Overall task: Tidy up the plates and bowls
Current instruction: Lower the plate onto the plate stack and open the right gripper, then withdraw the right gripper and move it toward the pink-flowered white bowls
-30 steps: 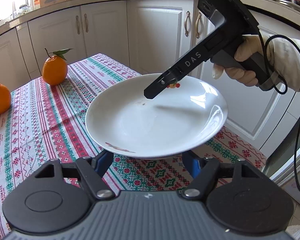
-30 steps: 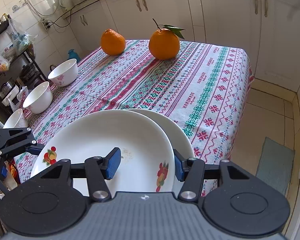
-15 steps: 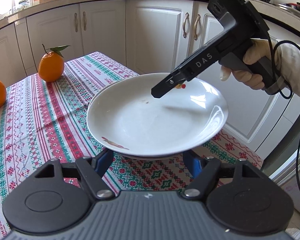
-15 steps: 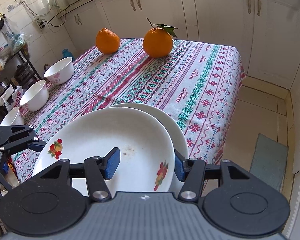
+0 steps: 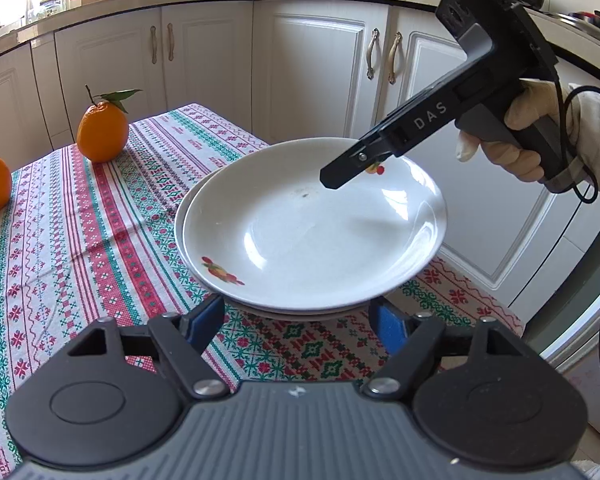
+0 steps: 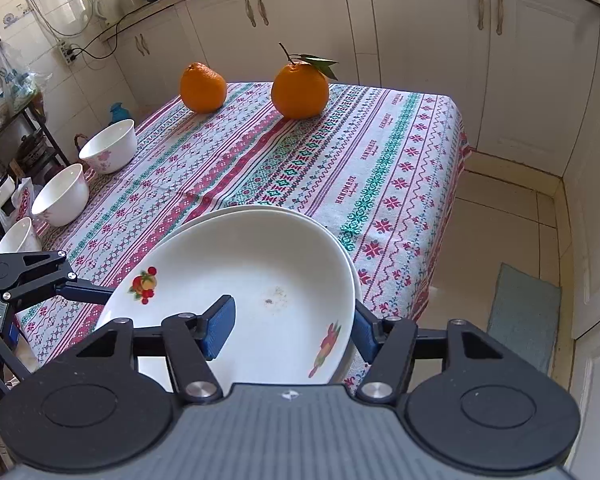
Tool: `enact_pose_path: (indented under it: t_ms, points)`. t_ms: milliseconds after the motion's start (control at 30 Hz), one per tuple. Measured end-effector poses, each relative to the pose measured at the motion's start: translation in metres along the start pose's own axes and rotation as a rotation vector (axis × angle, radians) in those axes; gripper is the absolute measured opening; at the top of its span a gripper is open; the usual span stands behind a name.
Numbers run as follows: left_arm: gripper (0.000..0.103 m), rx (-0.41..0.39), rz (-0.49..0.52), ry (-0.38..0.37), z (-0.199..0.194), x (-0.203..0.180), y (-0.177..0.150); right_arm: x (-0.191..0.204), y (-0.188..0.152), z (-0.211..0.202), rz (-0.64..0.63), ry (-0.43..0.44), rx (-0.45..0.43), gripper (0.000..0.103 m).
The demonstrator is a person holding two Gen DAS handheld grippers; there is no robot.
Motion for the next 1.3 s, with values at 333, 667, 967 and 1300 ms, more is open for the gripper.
enact_pose_path:
  t_ms: [333,667,967,1300]
  points:
    - [0.088,-0.019,0.016,0.017,-0.006,0.000,0.000,0.011,-0.005,0.001,-0.045,-0.037,0.025,0.083]
    - [0.091,-0.067,0.030,0.061,-0.021,0.008,0.004,0.046,-0.002,-0.007,-0.197,-0.113,0.007,0.103]
    - [0.092,-0.141,0.029,0.149,-0.067,0.030,0.007,0.111,0.007,-0.008,-0.269,-0.138,-0.078,0.103]
    - [0.092,-0.151,0.028,0.302,-0.142,0.066,-0.018,0.194,0.011,0.007,-0.289,-0.063,-0.150,0.103]
Point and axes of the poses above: each gripper's, at about its wrist camera, not at the fingertips, and z roughly the way its jaws point, x to its left, y to its top, the point moved 5 cm from there along z, roughly the way its jaws point, and after that the axes turned 12 degrees about -x, right-handed, at the moved point
